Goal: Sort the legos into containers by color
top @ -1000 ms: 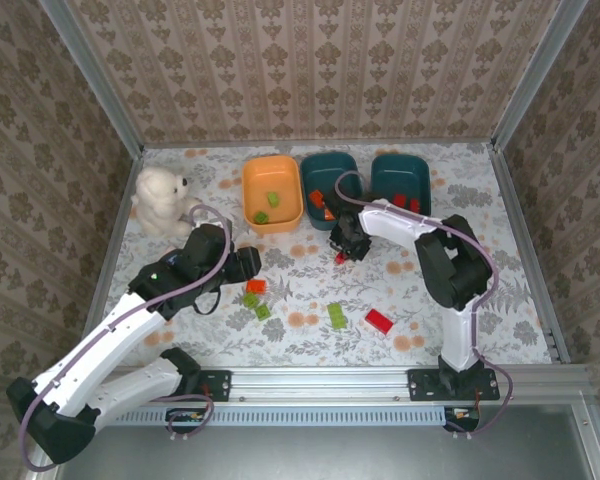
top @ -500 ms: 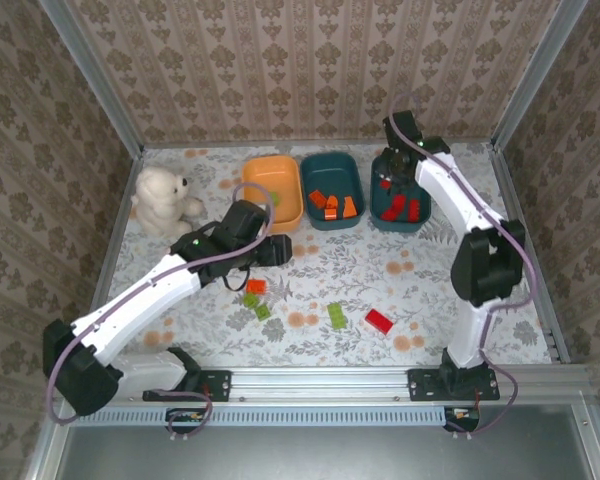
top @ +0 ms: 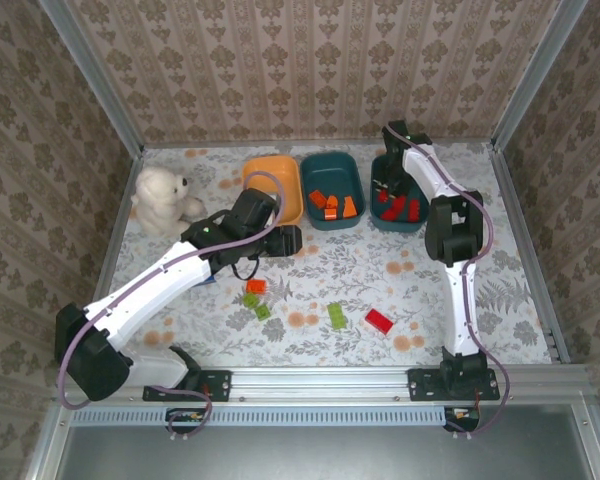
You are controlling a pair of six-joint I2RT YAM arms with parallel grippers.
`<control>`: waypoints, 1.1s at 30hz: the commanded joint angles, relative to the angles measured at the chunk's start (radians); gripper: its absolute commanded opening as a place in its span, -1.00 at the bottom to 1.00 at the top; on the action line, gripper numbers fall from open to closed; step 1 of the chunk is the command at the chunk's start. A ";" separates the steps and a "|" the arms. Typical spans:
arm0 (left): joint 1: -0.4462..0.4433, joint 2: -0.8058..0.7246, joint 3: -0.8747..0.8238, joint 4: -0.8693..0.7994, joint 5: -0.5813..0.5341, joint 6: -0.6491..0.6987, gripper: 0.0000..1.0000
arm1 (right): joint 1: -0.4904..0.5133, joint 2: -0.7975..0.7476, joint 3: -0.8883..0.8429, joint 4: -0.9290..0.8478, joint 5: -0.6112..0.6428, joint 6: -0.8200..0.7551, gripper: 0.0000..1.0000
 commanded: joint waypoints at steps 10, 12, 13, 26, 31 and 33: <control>0.003 -0.009 -0.015 -0.083 0.003 0.025 0.39 | 0.003 -0.062 0.060 -0.061 -0.024 -0.005 0.13; 0.002 -0.023 -0.030 -0.107 0.001 0.034 0.39 | 0.003 -0.105 0.066 -0.055 -0.021 -0.007 0.12; 0.002 -0.031 -0.034 -0.126 0.002 0.038 0.39 | 0.004 -0.132 0.066 -0.051 -0.019 -0.011 0.11; -0.159 0.172 -0.022 -0.172 0.095 -0.048 0.40 | 0.210 -0.949 -0.748 0.359 -0.060 -0.099 0.20; -0.236 0.362 0.121 -0.245 0.108 -0.118 0.43 | 0.358 -1.376 -1.100 0.368 -0.055 -0.052 0.33; -0.255 0.440 0.195 -0.304 0.121 -0.176 0.44 | 0.388 -1.494 -1.141 0.289 -0.044 -0.021 0.34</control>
